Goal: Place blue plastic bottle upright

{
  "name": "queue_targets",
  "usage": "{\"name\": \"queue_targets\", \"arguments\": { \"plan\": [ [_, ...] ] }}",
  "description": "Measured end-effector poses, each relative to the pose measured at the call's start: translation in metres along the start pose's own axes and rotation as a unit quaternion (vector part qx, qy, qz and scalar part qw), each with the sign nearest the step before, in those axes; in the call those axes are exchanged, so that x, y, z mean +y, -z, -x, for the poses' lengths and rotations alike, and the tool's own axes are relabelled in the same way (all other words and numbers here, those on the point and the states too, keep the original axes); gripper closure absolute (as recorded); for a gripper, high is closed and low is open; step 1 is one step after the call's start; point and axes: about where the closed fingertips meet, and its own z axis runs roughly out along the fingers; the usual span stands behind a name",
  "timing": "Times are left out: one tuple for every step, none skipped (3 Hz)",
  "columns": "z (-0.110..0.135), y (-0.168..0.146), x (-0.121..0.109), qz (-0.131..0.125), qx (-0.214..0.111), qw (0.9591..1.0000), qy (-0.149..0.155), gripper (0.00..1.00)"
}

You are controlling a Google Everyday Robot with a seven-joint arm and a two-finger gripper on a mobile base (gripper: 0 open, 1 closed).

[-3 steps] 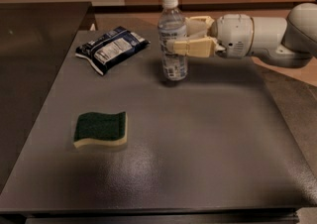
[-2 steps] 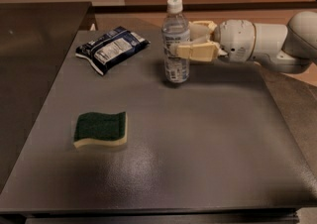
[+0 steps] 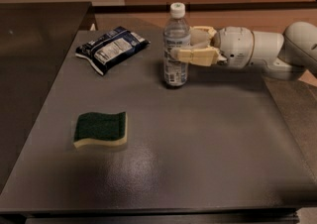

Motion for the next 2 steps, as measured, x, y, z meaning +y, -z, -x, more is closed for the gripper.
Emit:
{"name": "queue_targets", "arguments": {
  "plan": [
    [-0.0062, -0.0016, -0.0007, -0.005, 0.001, 1.0000, -0.008, 0.84],
    [-0.0145, 0.0005, -0.0040, -0.015, 0.008, 0.9996, -0.021, 0.60]
  ]
}}
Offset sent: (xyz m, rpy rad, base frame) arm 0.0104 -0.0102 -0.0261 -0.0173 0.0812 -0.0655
